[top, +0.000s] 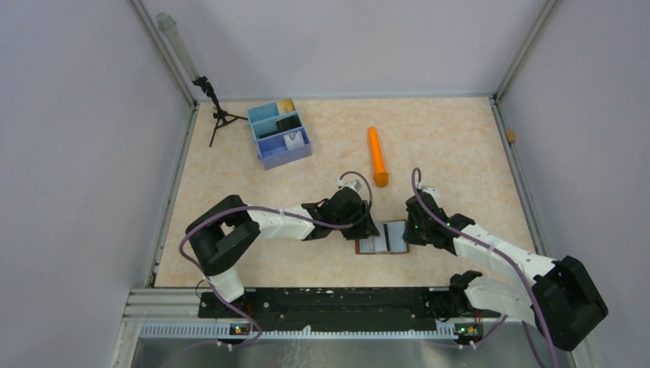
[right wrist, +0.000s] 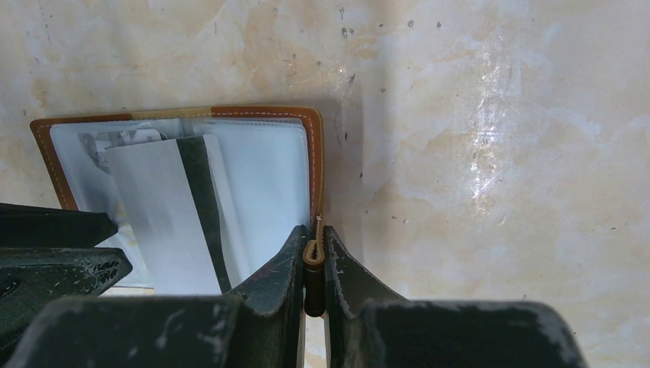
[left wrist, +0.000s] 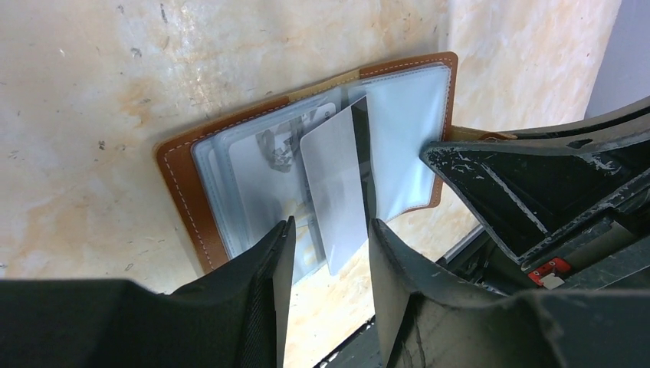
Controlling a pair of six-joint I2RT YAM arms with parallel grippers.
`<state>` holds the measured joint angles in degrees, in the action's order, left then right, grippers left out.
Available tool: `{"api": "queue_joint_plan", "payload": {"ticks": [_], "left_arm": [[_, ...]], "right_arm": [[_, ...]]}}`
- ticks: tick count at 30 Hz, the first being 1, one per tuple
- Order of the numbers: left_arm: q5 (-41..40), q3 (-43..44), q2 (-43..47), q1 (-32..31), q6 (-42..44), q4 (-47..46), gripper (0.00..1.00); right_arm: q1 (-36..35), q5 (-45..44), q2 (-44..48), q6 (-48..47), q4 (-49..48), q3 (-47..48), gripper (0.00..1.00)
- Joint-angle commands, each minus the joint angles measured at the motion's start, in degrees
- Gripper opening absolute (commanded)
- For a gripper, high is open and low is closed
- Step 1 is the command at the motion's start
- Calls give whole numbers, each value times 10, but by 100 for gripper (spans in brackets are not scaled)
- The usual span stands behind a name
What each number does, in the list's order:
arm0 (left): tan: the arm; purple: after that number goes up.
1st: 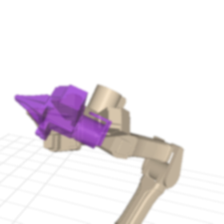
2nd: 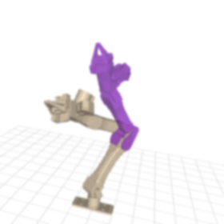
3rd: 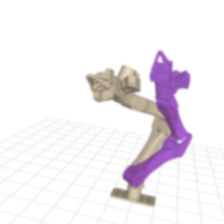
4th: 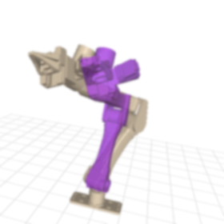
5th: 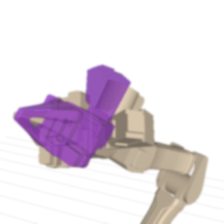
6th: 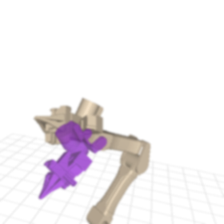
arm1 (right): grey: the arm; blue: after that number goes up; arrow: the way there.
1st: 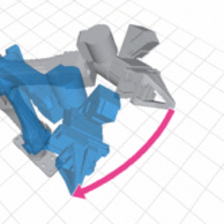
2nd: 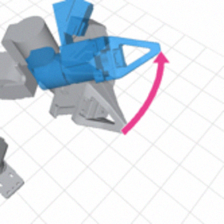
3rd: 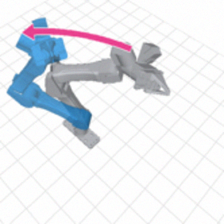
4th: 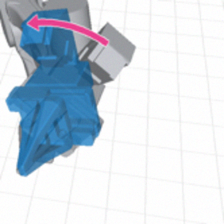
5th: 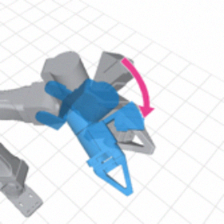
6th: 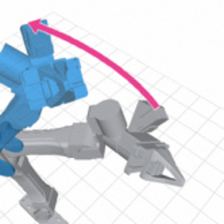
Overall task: Put the credit cards into the card holder
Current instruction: Insert the credit card into the card holder.
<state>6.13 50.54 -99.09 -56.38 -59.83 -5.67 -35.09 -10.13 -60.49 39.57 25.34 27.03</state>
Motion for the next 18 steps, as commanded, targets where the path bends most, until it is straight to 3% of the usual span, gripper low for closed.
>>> {"api": "queue_joint_plan", "payload": {"ticks": [1, 12, 18], "left_arm": [[-1, 4, -4, -7, 5, 20, 44], [12, 41, -51, -16, 5, 8, 28], [11, 57, -68, -17, 9, 8, 26]], "right_arm": [[-2, -26, 6, -6, 15, 8, 0], [-2, 0, 18, -2, 2, 5, 0], [-2, 6, 42, 7, 3, 2, 21]]}}
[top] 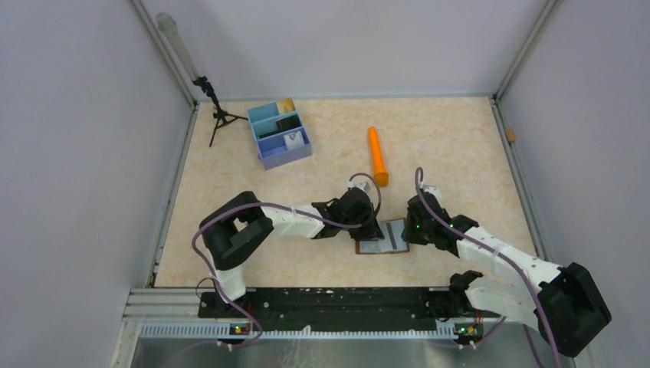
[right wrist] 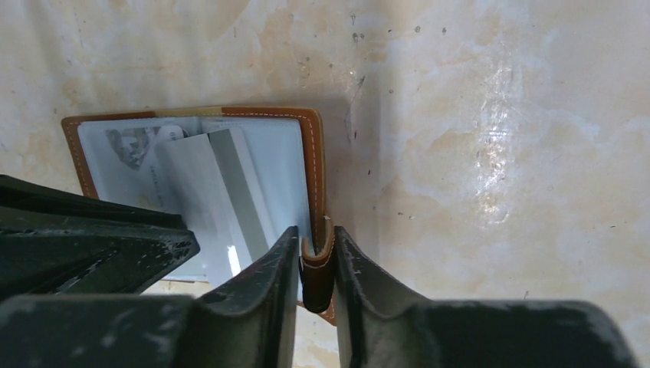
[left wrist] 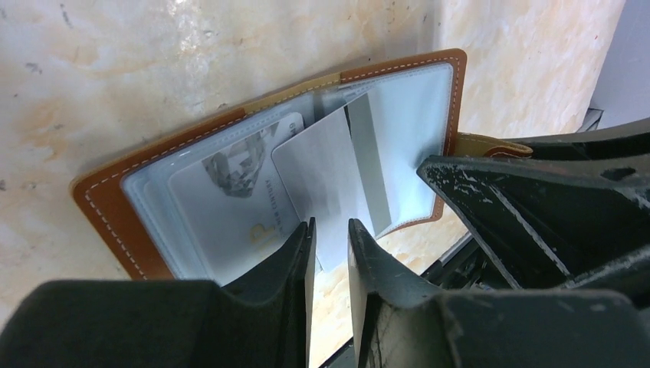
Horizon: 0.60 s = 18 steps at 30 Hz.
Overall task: Put the credit cards into the card holder
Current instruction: Insert the credit card into the card holder.
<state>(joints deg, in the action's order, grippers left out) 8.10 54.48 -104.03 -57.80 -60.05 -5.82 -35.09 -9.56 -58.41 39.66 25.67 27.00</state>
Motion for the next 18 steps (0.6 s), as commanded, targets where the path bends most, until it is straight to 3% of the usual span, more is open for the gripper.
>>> {"api": "queue_joint_plan", "payload": {"ticks": [1, 8, 13, 18], "left_arm": [[-10, 21, -21, -3, 13, 11, 26], [-14, 38, -40, -3, 29, 4, 23], [-7, 33, -44, -3, 37, -36, 19], [14, 28, -47, -3, 35, -98, 17]], "right_arm": [[-2, -1, 24, 7, 0, 1, 25], [-2, -1, 28, 12, -3, -6, 29], [-2, 1, 32, 12, -6, -7, 23], [-2, 3, 42, 13, -5, -7, 22]]}}
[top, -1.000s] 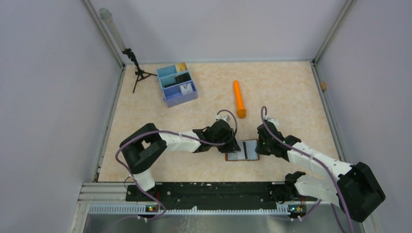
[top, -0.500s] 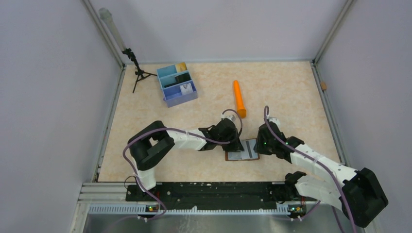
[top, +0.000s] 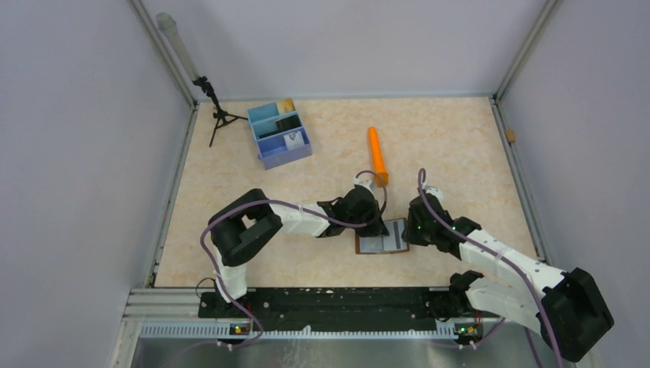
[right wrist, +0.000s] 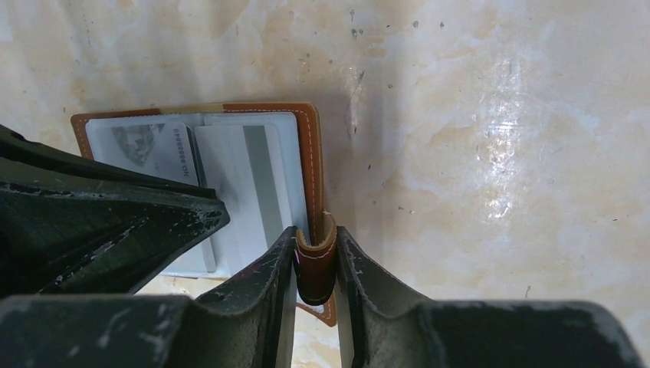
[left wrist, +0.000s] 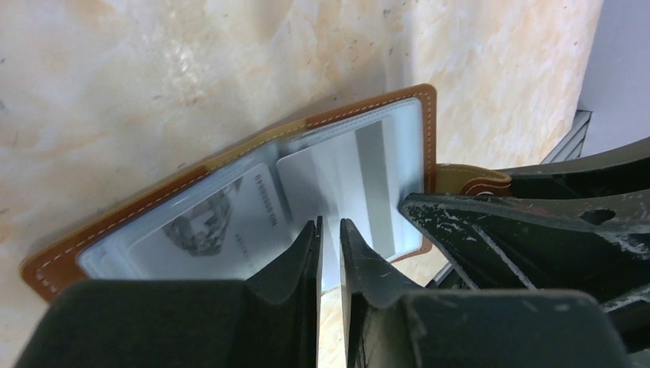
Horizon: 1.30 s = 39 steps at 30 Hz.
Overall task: Put the credit cards into the card holder
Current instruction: Insert the credit card into the card holder, then close the card holder at the center of the board.
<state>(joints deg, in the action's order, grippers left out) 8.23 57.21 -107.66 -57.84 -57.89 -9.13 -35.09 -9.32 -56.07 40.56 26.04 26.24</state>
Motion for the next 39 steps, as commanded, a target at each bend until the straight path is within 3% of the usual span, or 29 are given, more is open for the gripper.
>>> {"api": "queue_joint_plan", "payload": {"ticks": [1, 9, 12, 17, 21, 25, 27, 30, 39], "left_arm": [[17, 1, -12, -2, 12, -75, 16], [29, -11, -12, -2, -1, -131, 14], [11, -30, 10, -2, 7, -127, 16], [-26, -65, 87, 3, 39, -76, 38], [-44, -81, 140, 14, 48, 5, 58], [-75, -85, 177, 27, 59, 84, 69], [-98, -92, 189, 30, 62, 115, 70], [-71, -105, 187, 40, 60, 109, 70], [-14, -163, 171, 54, 24, -9, 59]], "right_arm": [[-2, 0, 24, 4, -6, 2, 22], [-2, -1, 44, 6, 2, 5, 23], [-2, 3, 44, 6, -1, 3, 15], [-2, 5, 47, 3, 1, 14, 5], [-2, 13, 49, -9, 4, 33, 3], [-2, 11, 47, -19, 5, 48, 2], [-2, 11, 43, -25, 7, 56, 2], [-6, 14, 35, -33, 5, 70, 3], [-64, 30, 2, -29, -29, 95, 9]]}}
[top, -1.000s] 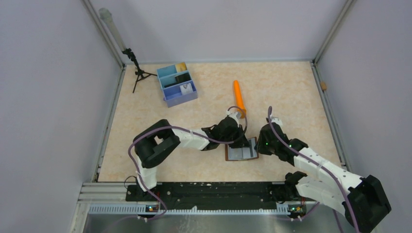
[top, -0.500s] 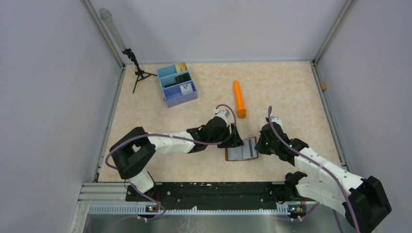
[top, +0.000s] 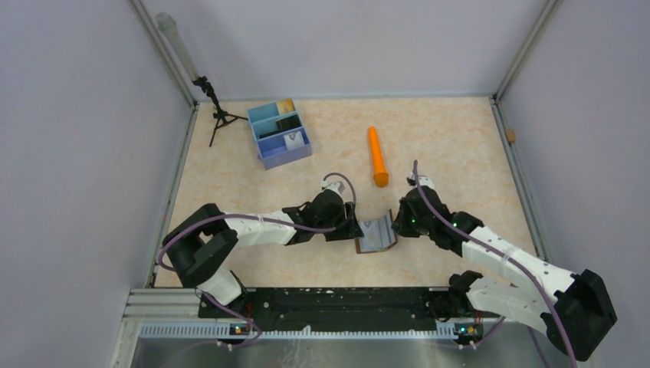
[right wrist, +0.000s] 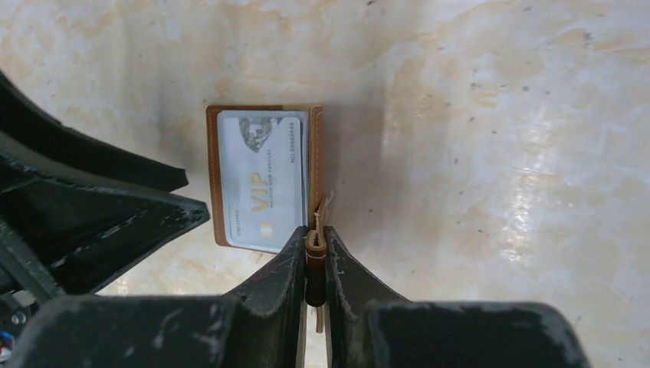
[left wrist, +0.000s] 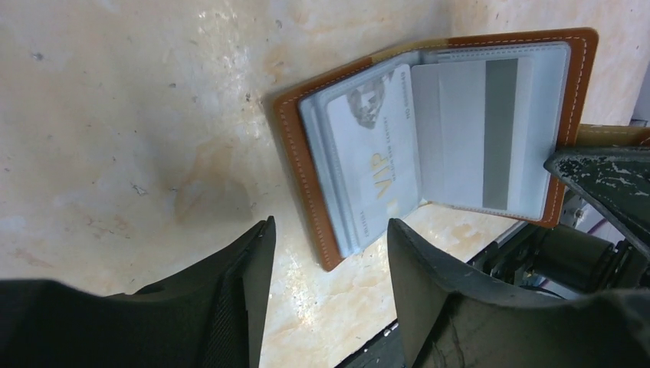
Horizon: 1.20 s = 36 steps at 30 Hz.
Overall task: Put the credit cards into the card holder
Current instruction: Close the card holder at the center of the board.
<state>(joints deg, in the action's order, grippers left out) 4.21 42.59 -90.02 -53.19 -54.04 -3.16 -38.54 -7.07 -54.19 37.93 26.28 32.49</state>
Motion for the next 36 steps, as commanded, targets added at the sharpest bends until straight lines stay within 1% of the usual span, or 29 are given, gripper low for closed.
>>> {"api": "queue_joint_plan", "payload": {"ticks": [1, 9, 11, 14, 19, 21, 24, 27, 30, 32, 34, 36], "left_arm": [[30, -22, -7, 11, -16, -79, 58], [62, -58, -33, 22, -39, -155, 45], [67, -61, -41, 22, -43, -166, 44], [70, -66, -45, 22, -49, -181, 44], [54, -78, -25, 28, -50, -173, 44], [38, -91, -2, 37, -51, -151, 46], [14, -114, 42, 51, -47, -115, 50], [-8, -119, 88, 64, -31, -60, 56], [-25, -117, 135, 75, -16, -15, 60], [-32, -115, 168, 83, -11, 7, 64], [-37, -110, 194, 87, -4, 25, 67], [-37, -102, 213, 87, 7, 42, 70]], "right_arm": [[-38, 6, -24, -1, -35, 34, 10], [-107, -43, -66, 19, -47, 66, 22], [-121, -48, -78, 22, -51, 77, 26], [-137, -53, -99, 29, -60, 86, 37], [-146, -52, -133, 42, -77, 79, 47], [-146, -45, -140, 44, -86, 75, 51], [-148, -28, -135, 39, -102, 76, 59], [-147, 16, -128, 24, -144, 71, 67], [-147, 74, -135, 19, -185, 67, 69], [-147, 100, -135, 22, -197, 69, 70], [-148, 108, -124, 20, -191, 77, 72], [-147, 86, -103, 18, -164, 90, 74]]}}
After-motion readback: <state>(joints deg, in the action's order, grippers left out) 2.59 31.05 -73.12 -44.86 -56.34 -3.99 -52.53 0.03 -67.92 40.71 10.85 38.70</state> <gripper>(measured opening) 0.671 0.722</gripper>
